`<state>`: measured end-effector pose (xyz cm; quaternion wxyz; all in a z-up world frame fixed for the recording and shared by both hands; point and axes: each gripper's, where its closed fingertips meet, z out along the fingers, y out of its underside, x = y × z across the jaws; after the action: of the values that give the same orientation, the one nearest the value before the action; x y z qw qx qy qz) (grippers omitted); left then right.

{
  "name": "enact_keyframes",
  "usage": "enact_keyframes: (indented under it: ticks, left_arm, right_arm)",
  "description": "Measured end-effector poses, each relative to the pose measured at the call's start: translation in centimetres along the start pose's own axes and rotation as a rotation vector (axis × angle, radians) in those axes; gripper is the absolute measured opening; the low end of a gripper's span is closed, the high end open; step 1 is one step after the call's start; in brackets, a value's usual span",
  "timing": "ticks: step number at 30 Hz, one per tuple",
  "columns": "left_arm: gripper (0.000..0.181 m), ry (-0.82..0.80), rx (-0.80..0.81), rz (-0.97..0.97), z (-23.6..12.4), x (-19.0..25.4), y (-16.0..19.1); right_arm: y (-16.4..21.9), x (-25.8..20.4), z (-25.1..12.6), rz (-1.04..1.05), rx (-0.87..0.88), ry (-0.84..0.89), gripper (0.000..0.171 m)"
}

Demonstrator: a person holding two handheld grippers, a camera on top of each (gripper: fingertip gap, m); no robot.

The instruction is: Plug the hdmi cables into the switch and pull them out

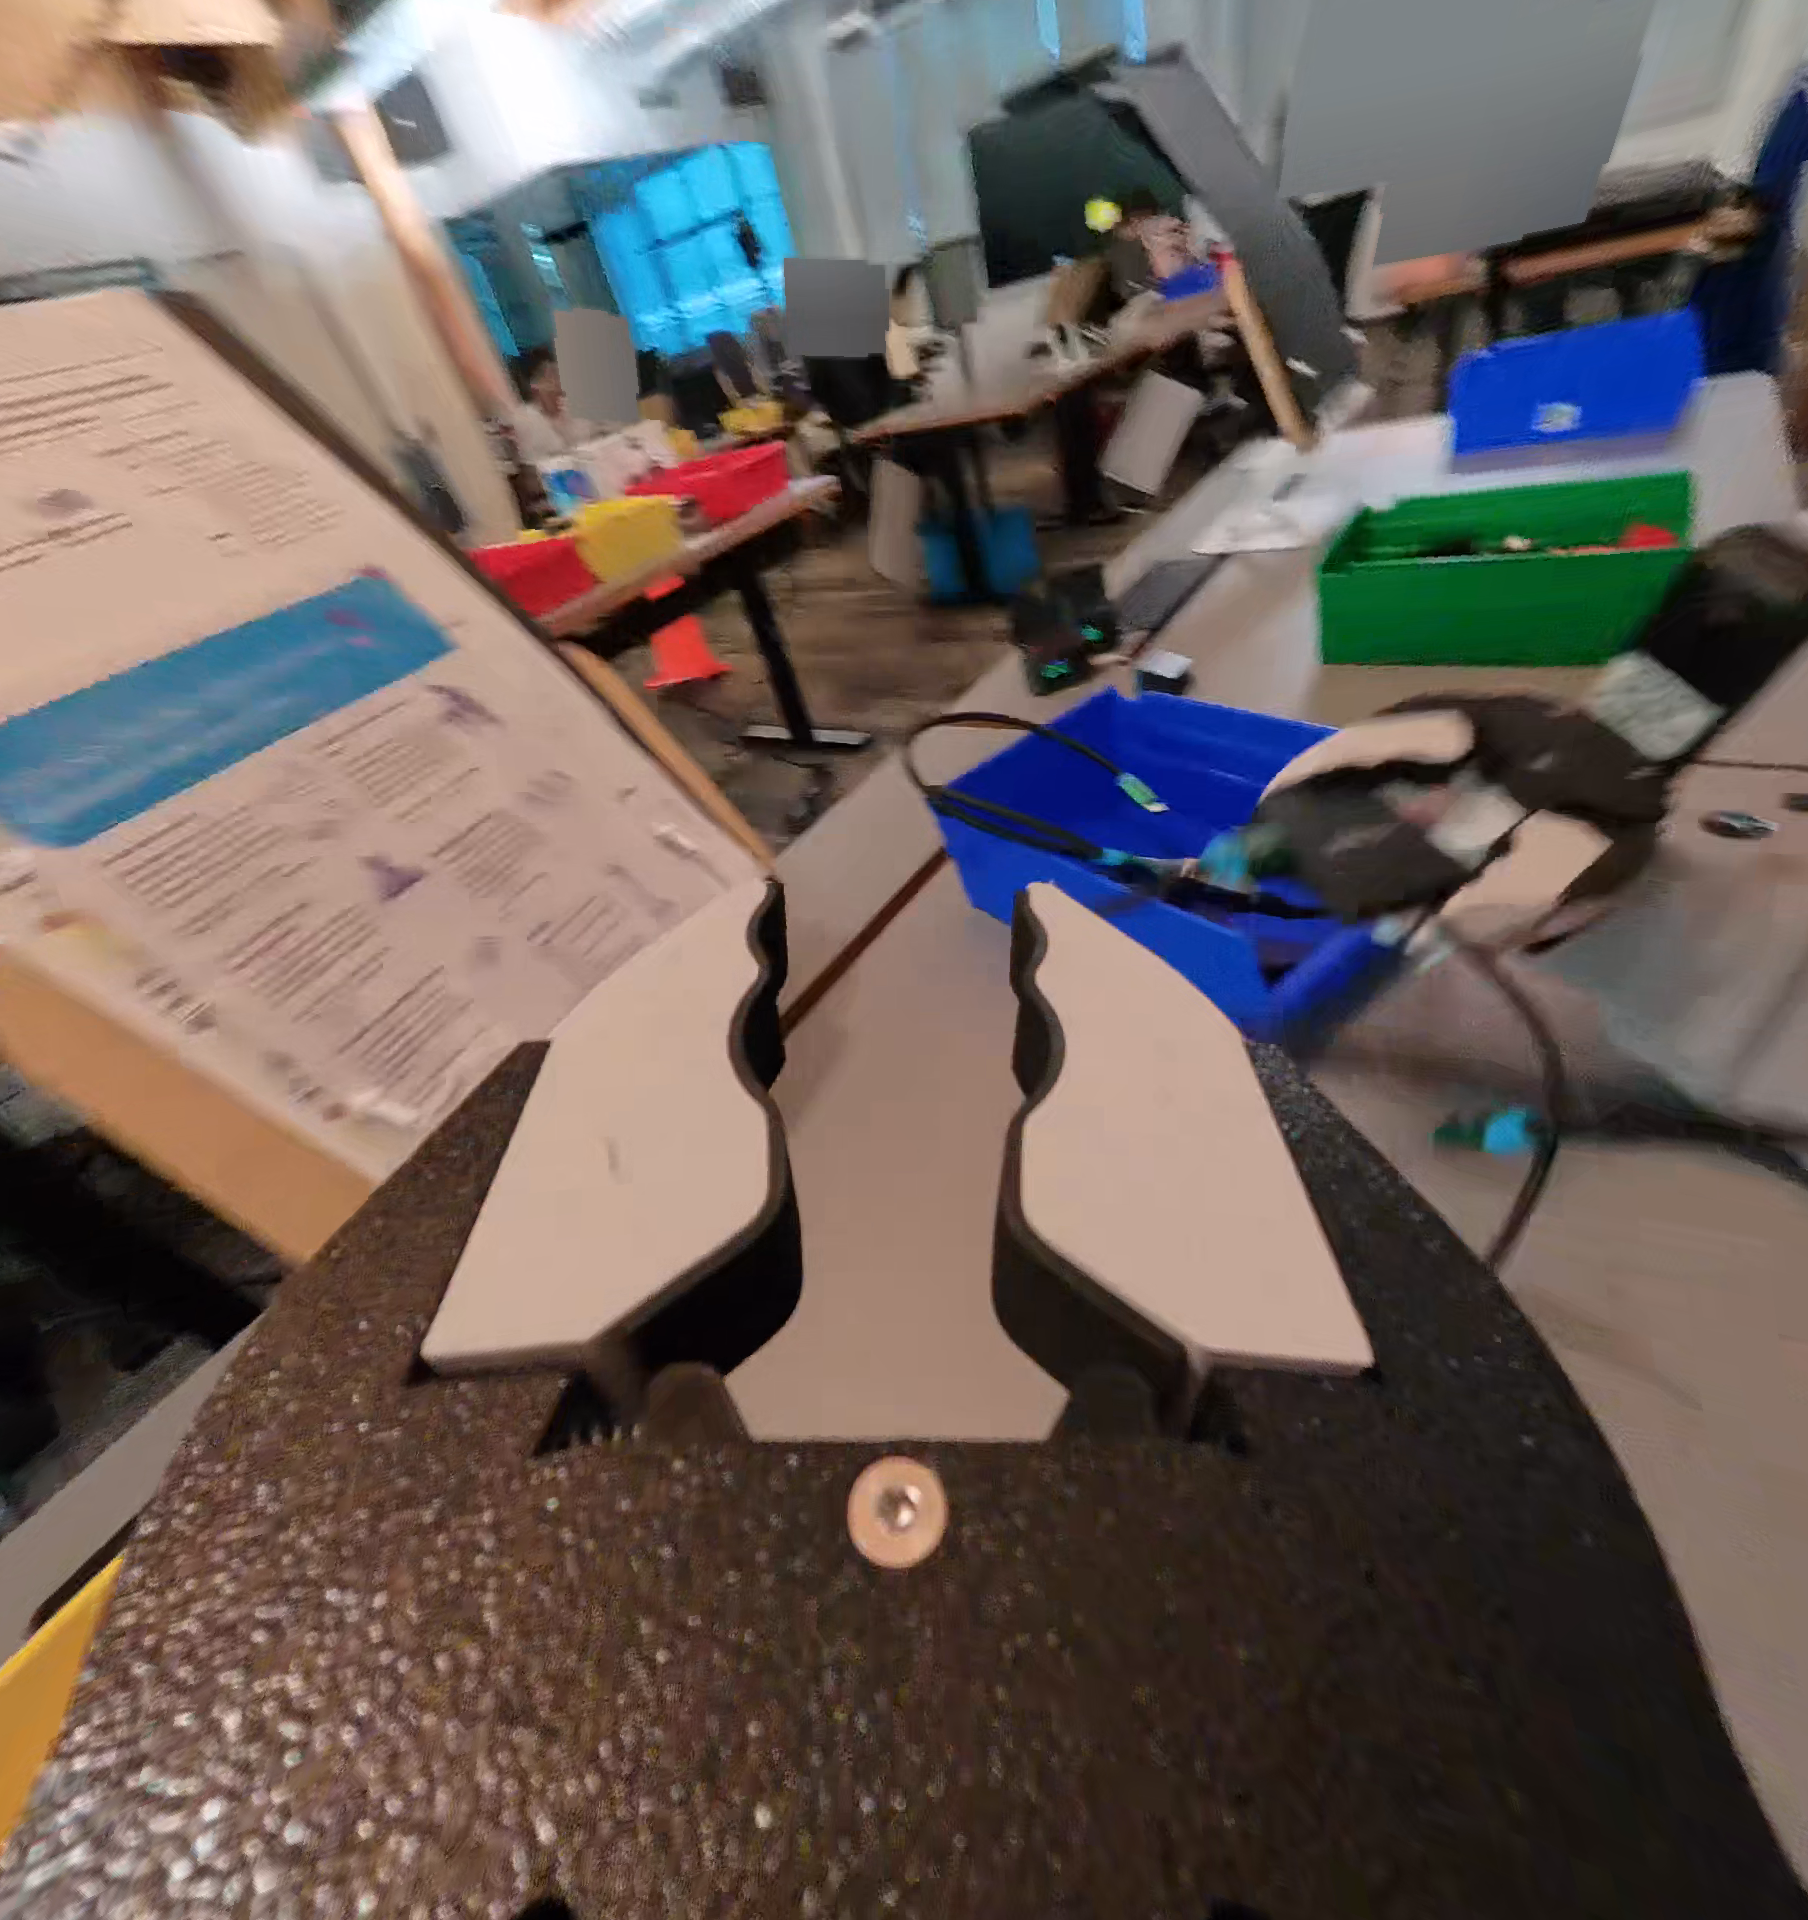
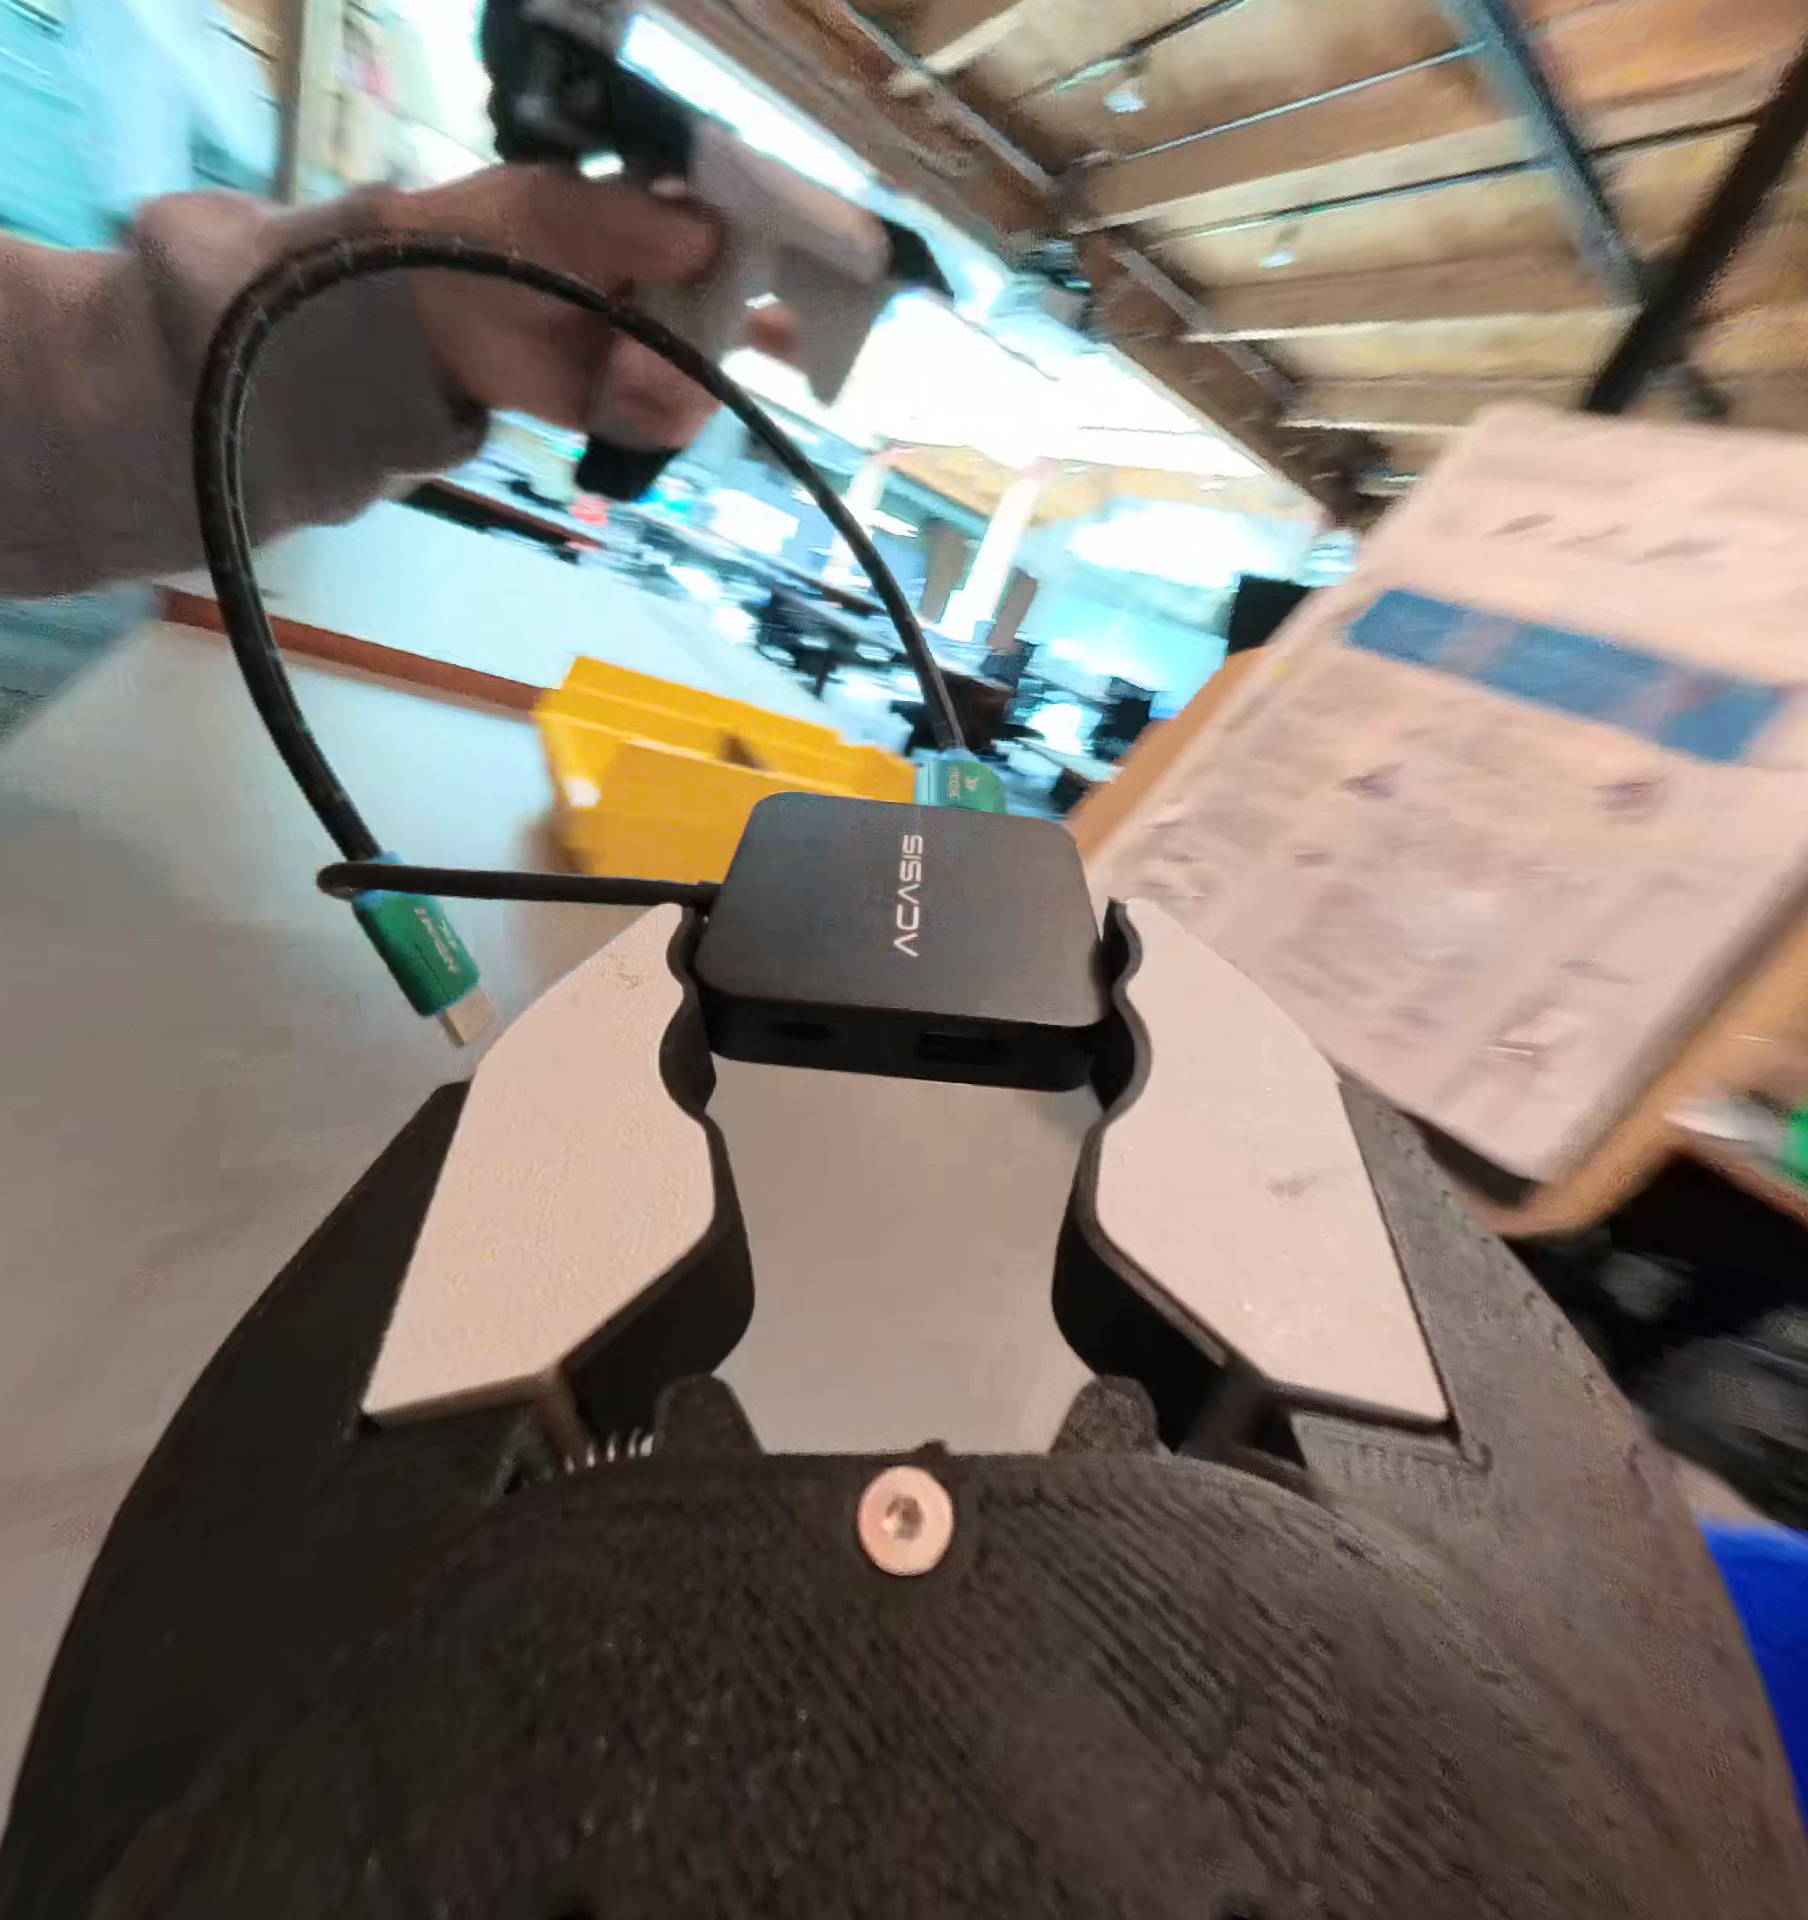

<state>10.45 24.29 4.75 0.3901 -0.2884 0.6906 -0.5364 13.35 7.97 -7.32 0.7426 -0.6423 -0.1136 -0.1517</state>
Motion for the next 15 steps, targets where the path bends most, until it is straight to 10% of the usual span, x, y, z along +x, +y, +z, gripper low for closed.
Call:
enact_keyframes:
  ticks: [6,15]
  left_arm:
    - [0.044,-0.035,-0.196,-0.099,-2.0,-1.0,8.1]
    - [0.045,0.190,-0.301,-0.228,2.6,5.8,14.2]
  right_arm:
    - [-5.9,12.8,-11.8,-0.274,-0.223,0.716,0.073]
    - [4.7,17.4,-19.9,-0.186,-0.810,1.088,0.073]
